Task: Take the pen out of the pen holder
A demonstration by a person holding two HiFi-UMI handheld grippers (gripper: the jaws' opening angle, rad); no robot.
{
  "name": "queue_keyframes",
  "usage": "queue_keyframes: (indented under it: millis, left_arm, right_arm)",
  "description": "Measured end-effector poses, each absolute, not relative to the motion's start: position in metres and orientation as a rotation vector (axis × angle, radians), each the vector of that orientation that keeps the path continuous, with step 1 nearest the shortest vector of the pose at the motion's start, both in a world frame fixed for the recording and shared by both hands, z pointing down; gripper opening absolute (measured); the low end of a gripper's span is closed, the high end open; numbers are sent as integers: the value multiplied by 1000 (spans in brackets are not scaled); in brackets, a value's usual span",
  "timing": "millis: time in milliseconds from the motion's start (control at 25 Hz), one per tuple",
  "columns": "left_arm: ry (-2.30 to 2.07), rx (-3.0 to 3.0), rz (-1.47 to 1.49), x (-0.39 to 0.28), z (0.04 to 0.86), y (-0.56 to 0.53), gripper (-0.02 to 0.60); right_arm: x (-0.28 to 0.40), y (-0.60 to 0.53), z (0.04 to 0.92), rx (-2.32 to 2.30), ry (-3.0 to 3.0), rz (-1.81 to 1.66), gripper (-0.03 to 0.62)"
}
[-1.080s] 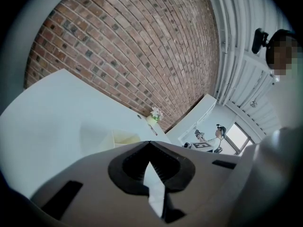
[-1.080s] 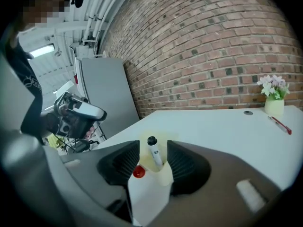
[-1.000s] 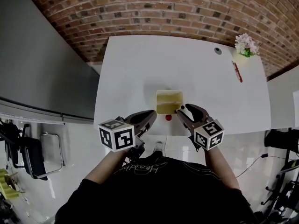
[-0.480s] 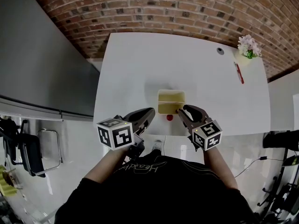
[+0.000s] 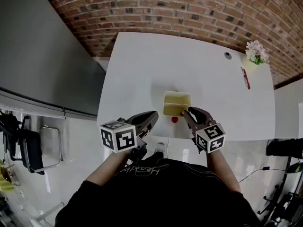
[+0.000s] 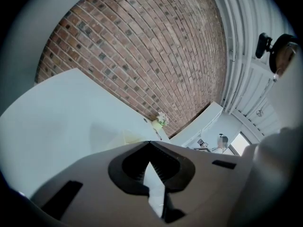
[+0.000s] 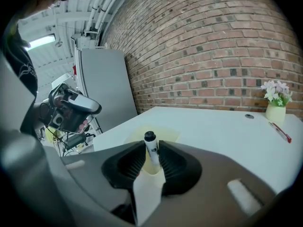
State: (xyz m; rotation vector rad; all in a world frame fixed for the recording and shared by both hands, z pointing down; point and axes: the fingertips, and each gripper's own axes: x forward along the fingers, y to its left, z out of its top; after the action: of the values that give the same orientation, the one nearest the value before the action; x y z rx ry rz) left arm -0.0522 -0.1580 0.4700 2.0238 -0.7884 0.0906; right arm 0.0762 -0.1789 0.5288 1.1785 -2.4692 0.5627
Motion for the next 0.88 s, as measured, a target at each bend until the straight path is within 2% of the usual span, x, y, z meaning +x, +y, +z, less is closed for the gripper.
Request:
queue_keyframes:
  millis: [880]
  left_arm:
    - [-870, 2031, 96, -58, 457, -132, 3]
  right_arm:
    - [81, -176, 501, 1196, -2556, 498, 75]
